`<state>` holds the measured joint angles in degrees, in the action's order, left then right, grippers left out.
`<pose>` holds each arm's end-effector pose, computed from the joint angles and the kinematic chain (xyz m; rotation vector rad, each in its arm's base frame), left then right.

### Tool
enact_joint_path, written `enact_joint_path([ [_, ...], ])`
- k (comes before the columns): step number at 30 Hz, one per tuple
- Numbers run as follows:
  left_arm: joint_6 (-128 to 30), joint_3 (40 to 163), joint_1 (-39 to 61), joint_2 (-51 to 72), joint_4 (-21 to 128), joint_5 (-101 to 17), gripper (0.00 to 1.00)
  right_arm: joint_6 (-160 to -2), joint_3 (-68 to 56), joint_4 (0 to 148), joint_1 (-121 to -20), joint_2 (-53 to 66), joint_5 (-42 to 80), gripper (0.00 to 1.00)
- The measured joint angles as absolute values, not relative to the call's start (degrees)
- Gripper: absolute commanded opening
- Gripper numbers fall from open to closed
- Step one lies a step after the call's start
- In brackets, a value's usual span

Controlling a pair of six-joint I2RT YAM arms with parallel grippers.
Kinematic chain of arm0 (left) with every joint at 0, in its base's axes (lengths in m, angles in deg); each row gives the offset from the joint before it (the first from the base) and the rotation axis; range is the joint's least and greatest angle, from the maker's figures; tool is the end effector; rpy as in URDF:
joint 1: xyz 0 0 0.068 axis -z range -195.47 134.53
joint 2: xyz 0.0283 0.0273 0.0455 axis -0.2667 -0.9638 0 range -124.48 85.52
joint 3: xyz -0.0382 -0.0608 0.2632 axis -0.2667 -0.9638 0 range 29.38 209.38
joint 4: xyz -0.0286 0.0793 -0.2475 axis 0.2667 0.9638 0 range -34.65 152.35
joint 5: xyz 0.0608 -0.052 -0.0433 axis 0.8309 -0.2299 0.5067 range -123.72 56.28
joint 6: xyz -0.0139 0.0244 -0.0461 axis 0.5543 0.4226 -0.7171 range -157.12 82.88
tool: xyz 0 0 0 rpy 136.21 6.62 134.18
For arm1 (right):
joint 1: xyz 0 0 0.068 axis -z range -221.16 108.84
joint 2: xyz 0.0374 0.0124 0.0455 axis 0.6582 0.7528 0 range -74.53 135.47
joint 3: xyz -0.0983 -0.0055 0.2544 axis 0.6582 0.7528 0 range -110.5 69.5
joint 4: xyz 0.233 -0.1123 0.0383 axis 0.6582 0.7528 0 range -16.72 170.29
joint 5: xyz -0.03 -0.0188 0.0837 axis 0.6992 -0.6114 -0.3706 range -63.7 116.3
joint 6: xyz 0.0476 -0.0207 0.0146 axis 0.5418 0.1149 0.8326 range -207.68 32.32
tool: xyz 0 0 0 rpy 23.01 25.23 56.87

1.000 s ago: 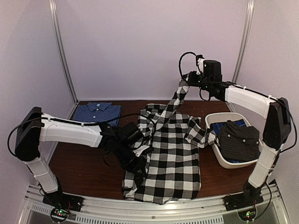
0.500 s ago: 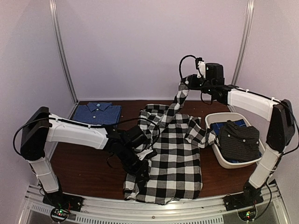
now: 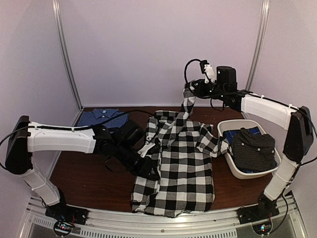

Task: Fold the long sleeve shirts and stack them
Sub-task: Fold the flattened shirt at the center of the board, then move the right arm to the center of the board with the 1/3-folded shirt.

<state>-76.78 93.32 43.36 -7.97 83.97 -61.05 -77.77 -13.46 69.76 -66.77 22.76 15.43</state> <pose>0.1592 -0.2948 0.2186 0.6885 2.8575 -1.0988 0.3693 0.1844 0.3524 -0.3844 1.7556 0.6143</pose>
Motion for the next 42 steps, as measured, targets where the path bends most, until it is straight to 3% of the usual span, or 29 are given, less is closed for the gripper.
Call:
enact_joint_path([
  [9, -81.89, 82.33, 34.20, 1.03, 80.32, -57.84, 0.44, -84.54, -20.61, 74.15, -74.81, 35.90, 5.86, 0.00],
  [17, -83.57, 74.40, 33.31, 1.84, 78.18, -57.95, 0.48, -84.52, -31.82, 78.96, -79.47, 52.79, 1.31, 0.00],
  [29, -85.91, 66.59, 33.22, 6.78, 73.68, -60.26, 0.49, -81.61, -43.60, 81.25, -79.36, 66.89, 2.82, 0.00],
  [42, -86.39, 65.87, 33.05, 7.39, 73.52, -60.29, 0.48, -74.01, -57.24, 82.98, -75.56, 78.28, 4.17, 0.00],
])
